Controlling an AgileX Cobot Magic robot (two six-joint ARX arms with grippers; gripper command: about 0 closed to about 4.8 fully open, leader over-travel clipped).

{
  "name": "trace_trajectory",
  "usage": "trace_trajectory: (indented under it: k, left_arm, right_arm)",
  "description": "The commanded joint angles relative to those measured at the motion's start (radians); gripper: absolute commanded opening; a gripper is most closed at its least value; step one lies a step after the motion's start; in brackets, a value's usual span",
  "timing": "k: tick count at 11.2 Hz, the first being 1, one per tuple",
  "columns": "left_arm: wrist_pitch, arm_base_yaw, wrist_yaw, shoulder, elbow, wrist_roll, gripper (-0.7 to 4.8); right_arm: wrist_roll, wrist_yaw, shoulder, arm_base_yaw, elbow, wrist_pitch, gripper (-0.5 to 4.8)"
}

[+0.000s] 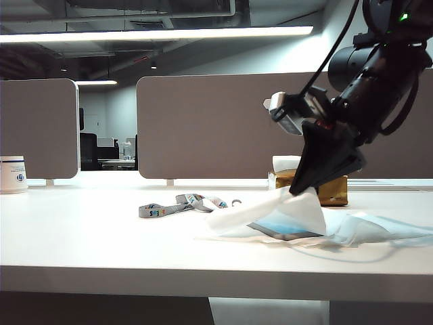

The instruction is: Pull out a tissue from the tissue box and use it to cover the ID card on the tabletop.

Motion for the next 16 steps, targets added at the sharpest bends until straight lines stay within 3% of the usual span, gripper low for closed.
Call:
trace_trajectory:
  k: [1,3,4,5,7,11,14,15,16]
  left_arm:
    - [0.012,-0.001,0.004,0.001,0.004,-0.003,-0.05]
    - [0.012,-0.001,0.004,0.001,0.004,-0.003,-0.05]
    - [0.012,-0.001,0.004,0.001,0.004,-0.003,-0.05]
    - [0.012,-0.001,0.004,0.001,0.004,-0.003,-0.05]
    - [0.012,-0.001,0.005,0.001,0.004,-0.003,-0.05]
    - [0.012,-0.001,0.005,0.001,0.004,-0.003,-0.05]
    - [0.012,-0.001,0.005,0.001,0.004,-0.003,-0.05]
    - [0.012,-0.001,0.005,0.001,0.004,-0.003,-0.05]
    - [0.013,-0.001,0.004,0.001,0.004,-0.003,-0.05]
  right_arm:
    - [0.006,-0.001,0.018,0.008,0.002,0.087,-0.02]
    - [0.006,0.001,0.018,0.008,0.001,0.097,-0.01]
    - [0.006,0.003,0.018,0.008,0.001,0.097,0.59]
    - [0.006,0.003,0.018,0.008,0.001,0.094,1.92]
    - [0.006,0.003,0.018,0.008,0.001,0.094,2.13]
    - [0.006,0.002,0.018,0.008,0.002,0.098,4.56]
    - [0.006,-0.002,0.018,0.008,0.002,0.128,4.71]
    - [0.006,-0.002,0.018,0.008,0.002,0.158,4.35]
    - [0.006,-0.002,0.018,0.008,0.002,0.188,3.65]
